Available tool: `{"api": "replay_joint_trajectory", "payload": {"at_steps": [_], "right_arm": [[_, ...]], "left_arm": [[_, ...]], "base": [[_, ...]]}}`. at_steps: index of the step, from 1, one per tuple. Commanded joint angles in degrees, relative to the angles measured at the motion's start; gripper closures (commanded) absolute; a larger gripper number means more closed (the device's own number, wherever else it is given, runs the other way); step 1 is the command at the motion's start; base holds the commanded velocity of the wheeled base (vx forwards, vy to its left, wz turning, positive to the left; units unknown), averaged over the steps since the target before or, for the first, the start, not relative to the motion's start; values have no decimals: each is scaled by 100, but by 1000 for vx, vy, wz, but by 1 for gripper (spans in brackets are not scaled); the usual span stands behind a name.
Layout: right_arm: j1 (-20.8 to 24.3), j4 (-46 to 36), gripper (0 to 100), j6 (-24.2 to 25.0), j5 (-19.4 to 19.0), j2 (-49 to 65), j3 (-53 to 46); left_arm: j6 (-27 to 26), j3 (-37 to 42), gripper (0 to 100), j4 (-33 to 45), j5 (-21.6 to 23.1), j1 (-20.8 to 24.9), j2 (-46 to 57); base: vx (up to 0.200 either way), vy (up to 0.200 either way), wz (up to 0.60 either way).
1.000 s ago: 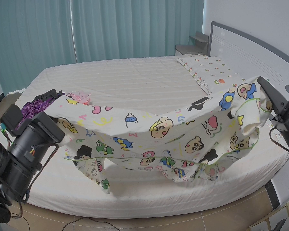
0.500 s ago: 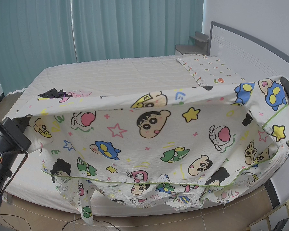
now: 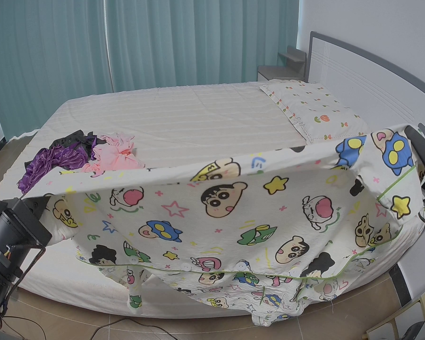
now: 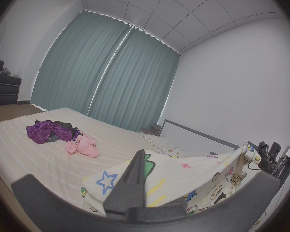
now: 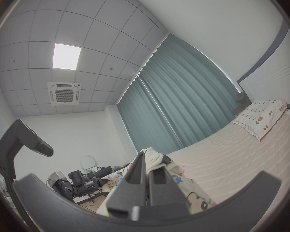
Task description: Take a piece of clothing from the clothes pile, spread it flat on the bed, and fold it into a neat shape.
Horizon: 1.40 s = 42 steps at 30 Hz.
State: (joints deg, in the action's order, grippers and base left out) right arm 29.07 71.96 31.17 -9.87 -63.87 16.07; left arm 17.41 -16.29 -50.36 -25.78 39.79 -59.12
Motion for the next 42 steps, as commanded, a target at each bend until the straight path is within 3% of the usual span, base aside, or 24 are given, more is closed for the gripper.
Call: {"api": "replay_joint_trajectory", "payload": {"at_steps": [1,8,21,26,32,36,42], "right_arm": [[-218,-33,100,3,-15,-363,-25],[-587,20,100,3,-6,-847,54],[-912,29,100,3,-15,-1330,301],[-1053,37,100,-15,-23,-1673,511],[-1185,37,100,-67,-23,-2209,749],[-1334,37,100,-269,-15,-2824,960],[-1466,327,100,-252,-23,-3897,1311]], "left_arm": [[149,91,100,9,-6,-6,-214],[597,73,100,17,38,-6,-723],[650,-243,100,0,372,-112,-1470],[641,-674,100,9,407,-402,-1927],[606,-920,100,17,794,-789,-2798],[588,-1404,100,17,1172,-1334,-3940],[597,-2221,100,-44,1225,-1729,-5443]], "base": [[0,0,0],[29,0,0],[200,0,0],[200,0,0],[200,0,0],[200,0,0],[167,0,0]]}}
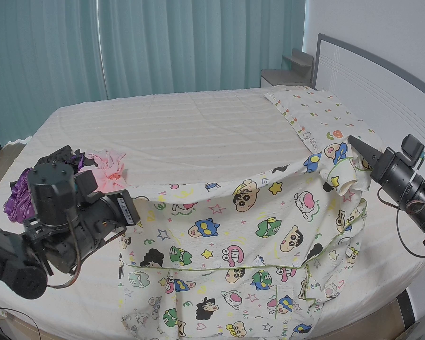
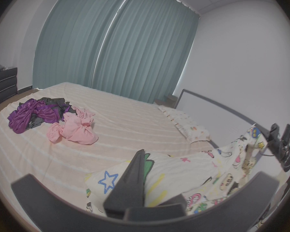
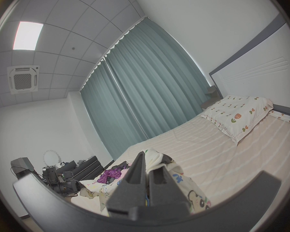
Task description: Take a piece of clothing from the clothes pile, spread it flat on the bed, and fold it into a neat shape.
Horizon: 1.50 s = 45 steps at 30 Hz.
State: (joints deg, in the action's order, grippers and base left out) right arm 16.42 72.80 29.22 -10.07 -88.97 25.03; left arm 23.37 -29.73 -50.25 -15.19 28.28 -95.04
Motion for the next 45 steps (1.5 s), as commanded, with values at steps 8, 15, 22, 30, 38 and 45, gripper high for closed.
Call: {"api": "replay_joint_trajectory", "payload": {"at_steps": [8,15,22,30,38,45], "right_arm": [[-464,612,100,-39,181,-3285,1496],[-631,568,100,-30,216,-4146,2340],[-658,103,100,-22,471,-5122,3404],[-719,-328,0,84,708,-5887,4581],[-781,-583,0,558,1816,-6467,5917],[-825,-1409,0,822,1842,-6616,6181]], "left_arm": [[1,-2353,100,33,148,-710,-3328],[36,-3188,100,358,78,-728,-3952],[36,-3909,100,648,-28,-816,-4673],[212,-5244,0,1386,-415,-991,-5227],[344,-6343,0,1527,-1153,-1167,-5728],[247,-6827,0,1896,-1452,-1448,-6088]], "base": [[0,0,0],[0,0,0],[0,0,0],[0,0,0],[0,0,0],[0,0,0]]}}
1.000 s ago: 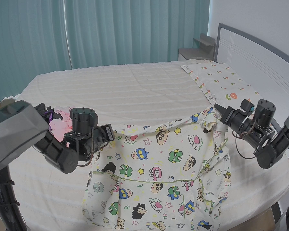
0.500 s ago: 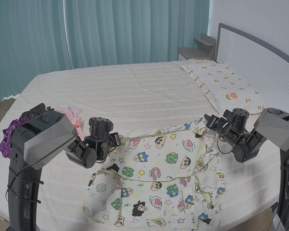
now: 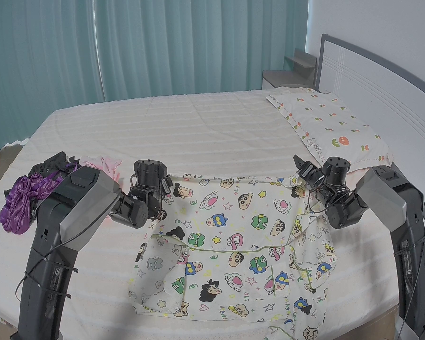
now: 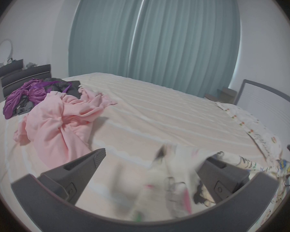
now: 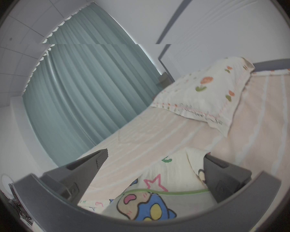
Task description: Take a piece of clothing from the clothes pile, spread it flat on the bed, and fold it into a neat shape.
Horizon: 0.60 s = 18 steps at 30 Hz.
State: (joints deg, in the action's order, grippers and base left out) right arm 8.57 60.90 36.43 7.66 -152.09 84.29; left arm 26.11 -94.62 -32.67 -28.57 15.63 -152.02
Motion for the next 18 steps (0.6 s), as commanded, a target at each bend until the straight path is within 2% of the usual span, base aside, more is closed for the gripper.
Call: {"api": "replay_joint_trajectory", "payload": {"at_steps": [1,5,12,13,17,18], "right_arm": [[-57,-342,0,260,113,-313,413],[-119,-492,0,708,482,-330,888],[-259,-843,0,866,553,-339,1354],[-268,-1010,0,1271,553,-339,1538],[-259,-1924,0,1833,535,-339,1951],[-259,-1924,0,1833,535,-339,1951]], "left_arm": [[-45,-487,0,217,-113,-271,-416],[-185,-724,0,393,-113,-438,-452],[-185,-601,0,472,-113,-552,-425],[-124,-329,0,455,-113,-543,-364],[61,155,0,419,-52,-508,-109],[61,155,0,419,-52,-508,-109]], "base": [[0,0,0],[0,0,0],[0,0,0],[0,0,0],[0,0,0],[0,0,0]]}}
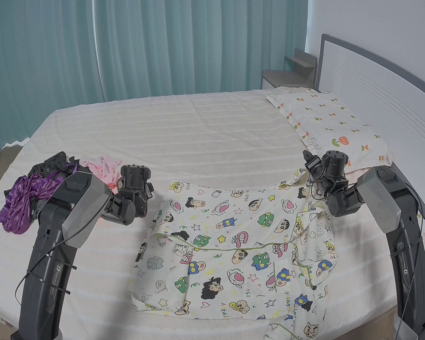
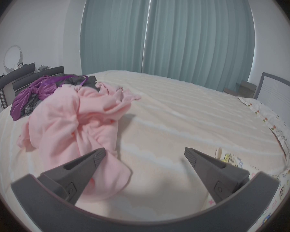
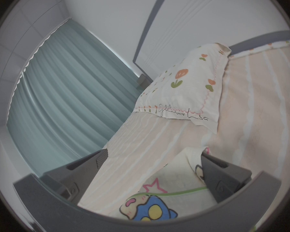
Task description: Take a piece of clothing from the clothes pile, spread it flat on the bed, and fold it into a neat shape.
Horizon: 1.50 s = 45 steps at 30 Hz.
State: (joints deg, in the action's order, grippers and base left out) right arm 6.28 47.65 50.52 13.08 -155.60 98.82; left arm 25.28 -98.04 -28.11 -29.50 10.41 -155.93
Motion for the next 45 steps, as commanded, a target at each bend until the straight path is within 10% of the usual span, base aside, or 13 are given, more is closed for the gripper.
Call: {"api": "replay_joint_trajectory", "payload": {"at_steps": [1,23,29,34,45], "right_arm": [[-83,-1056,0,934,10,21,894],[-663,-3245,0,951,-78,100,1368],[-654,-3236,0,731,-324,1172,-398],[-610,-2366,0,433,-710,2051,-2086],[-276,2407,0,230,-948,3695,-7060]], "left_arm": [[240,716,0,-45,50,14,432],[979,3537,0,-854,1219,488,2040],[1295,4372,0,-1118,1561,787,2445],[1559,5172,0,-1241,1992,1130,2893],[3000,6728,0,-1680,2036,2413,3280]], "base": [[0,0,0],[0,0,0],[0,0,0],[0,0,0],[0,0,0]]}}
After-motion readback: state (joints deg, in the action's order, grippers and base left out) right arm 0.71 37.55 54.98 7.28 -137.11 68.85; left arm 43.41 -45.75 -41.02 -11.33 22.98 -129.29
